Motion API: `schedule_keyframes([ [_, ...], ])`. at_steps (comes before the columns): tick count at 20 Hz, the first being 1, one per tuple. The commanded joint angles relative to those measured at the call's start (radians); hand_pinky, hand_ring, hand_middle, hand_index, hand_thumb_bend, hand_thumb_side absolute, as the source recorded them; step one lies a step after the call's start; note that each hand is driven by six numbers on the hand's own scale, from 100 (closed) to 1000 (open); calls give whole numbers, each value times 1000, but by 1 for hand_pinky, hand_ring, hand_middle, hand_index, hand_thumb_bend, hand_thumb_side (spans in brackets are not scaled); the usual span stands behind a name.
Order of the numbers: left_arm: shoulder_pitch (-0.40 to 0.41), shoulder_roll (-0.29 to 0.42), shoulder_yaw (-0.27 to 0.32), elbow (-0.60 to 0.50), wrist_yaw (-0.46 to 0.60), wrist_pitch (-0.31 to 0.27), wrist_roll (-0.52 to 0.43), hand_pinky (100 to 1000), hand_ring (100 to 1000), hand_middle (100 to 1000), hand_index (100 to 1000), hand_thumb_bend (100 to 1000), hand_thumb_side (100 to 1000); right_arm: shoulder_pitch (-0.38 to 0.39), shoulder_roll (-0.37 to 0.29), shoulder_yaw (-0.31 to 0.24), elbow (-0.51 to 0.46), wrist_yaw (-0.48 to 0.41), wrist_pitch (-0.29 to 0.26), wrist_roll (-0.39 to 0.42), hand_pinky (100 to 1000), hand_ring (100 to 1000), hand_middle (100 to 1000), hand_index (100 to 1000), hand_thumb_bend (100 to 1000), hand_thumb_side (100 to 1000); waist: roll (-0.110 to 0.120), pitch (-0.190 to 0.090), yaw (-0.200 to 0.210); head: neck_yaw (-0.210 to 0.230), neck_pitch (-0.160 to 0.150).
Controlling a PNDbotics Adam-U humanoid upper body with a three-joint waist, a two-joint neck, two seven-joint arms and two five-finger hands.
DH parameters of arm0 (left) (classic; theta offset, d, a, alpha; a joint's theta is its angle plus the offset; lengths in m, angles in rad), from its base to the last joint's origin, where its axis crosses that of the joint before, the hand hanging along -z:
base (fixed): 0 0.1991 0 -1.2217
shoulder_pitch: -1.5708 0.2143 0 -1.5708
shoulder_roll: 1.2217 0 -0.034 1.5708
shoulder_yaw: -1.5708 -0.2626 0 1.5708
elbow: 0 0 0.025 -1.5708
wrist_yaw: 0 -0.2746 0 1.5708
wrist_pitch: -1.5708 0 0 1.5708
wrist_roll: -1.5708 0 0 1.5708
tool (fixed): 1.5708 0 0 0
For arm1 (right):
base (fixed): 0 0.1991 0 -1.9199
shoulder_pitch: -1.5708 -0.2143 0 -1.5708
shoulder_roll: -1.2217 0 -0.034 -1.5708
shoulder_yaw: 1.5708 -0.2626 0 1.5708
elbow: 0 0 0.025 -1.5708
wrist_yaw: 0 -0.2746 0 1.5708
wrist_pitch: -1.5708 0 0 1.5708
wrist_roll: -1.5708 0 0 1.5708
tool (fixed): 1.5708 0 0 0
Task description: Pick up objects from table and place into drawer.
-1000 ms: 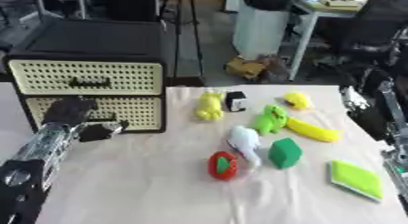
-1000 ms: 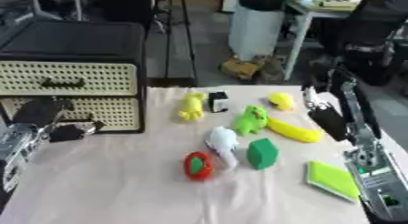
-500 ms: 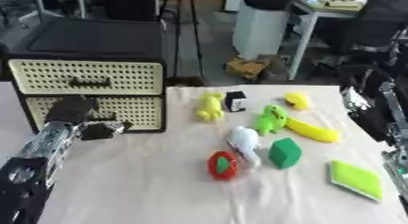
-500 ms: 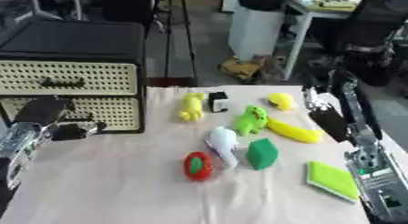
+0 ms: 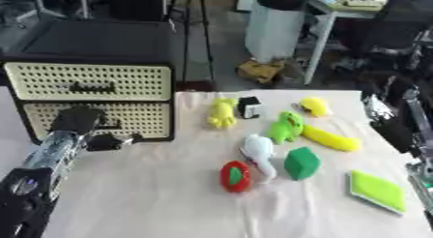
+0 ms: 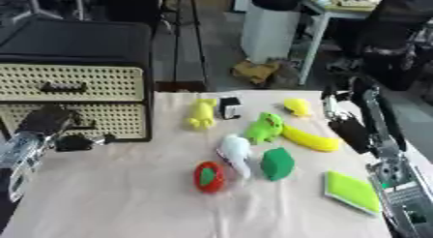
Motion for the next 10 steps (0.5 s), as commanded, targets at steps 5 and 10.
schedule_keyframes([
  [5,-15,6,3,0,3,-8,-42,100,100,100,754,795,1000,-16,-17,-8,-6,-10,-2,2,603,707,721,771,100,644,1,-9,0,1,-6],
  [10,-3,14,-8,-25,6,-28,-98,100,100,100,544,782,1000,-16,-17,-10,-5,-9,-2,1,604,707,721,771,100,644,1,-9,4,-3,-4],
])
